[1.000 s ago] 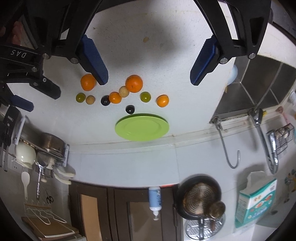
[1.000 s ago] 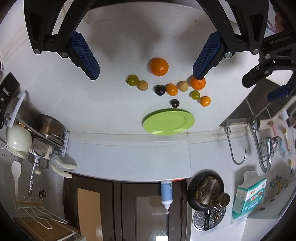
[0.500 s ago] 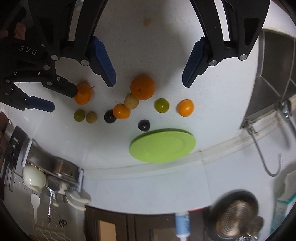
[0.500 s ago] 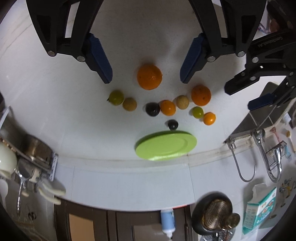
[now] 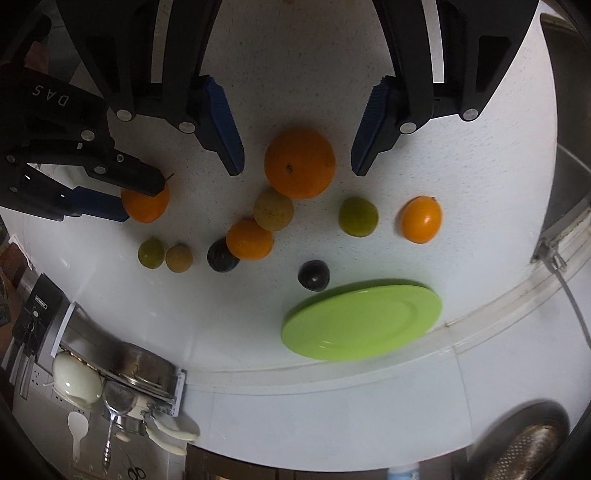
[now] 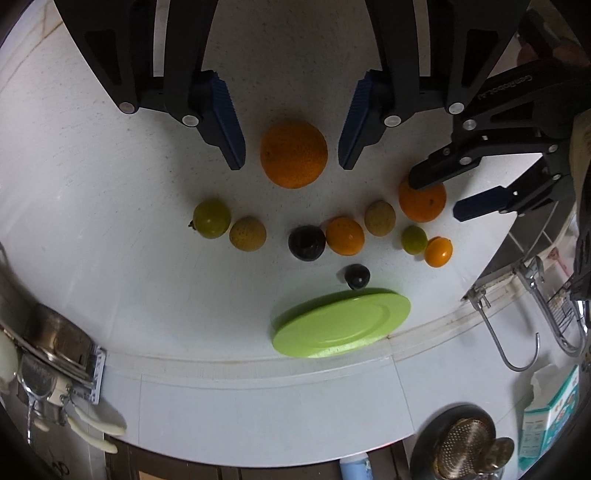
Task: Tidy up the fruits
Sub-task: 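Close the left gripper on the large orange while the right gripper grasps a small orange, then carry the large orange with the left gripper while the right gripper carries its orange to the plate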
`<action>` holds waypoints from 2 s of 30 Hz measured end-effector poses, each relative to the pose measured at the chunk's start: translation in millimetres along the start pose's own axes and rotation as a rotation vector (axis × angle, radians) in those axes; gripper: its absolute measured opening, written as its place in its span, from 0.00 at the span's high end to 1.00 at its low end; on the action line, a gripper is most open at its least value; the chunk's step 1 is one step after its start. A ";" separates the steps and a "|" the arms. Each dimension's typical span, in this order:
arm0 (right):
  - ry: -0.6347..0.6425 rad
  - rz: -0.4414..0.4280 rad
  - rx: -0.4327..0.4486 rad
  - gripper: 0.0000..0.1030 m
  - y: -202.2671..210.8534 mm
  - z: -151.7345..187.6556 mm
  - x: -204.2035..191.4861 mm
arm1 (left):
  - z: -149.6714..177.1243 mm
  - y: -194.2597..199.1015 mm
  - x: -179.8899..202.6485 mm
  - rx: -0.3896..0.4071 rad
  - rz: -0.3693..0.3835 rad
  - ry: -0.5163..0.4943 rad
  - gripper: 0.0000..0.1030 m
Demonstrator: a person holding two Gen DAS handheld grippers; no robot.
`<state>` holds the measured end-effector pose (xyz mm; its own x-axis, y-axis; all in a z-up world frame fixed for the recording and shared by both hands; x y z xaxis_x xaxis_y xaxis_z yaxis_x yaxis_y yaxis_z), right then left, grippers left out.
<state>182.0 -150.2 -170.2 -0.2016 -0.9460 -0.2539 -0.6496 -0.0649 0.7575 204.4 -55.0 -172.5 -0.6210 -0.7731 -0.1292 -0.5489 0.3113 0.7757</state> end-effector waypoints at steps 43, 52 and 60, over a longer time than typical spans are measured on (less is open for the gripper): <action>0.150 -0.127 0.082 0.61 -7.7 -109.9 -76.2 | -59.3 18.8 -80.5 0.138 -0.035 0.027 0.61; 0.231 -0.111 0.017 0.61 -51.7 -152.6 -90.4 | -93.6 -12.4 -104.7 0.096 -0.025 0.007 0.61; 0.253 -0.092 -0.055 0.61 -90.8 -169.4 -98.8 | -110.7 -48.8 -126.7 0.028 0.007 0.005 0.61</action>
<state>385.1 -104.6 -112.1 0.0503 -0.9842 -0.1695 -0.6146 -0.1643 0.7715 371.8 -33.4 -125.6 -0.6222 -0.7736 -0.1205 -0.5600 0.3322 0.7590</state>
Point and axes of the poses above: each gripper's, at about its wrist camera, not at the fingertips, and y roughly against the way its jaws point, x to its right, z to its underside, the point moved 10 cm from there along -y, roughly the way its jaws point, and after that the axes turned 13 degrees about -y, right-handed, at the moved point
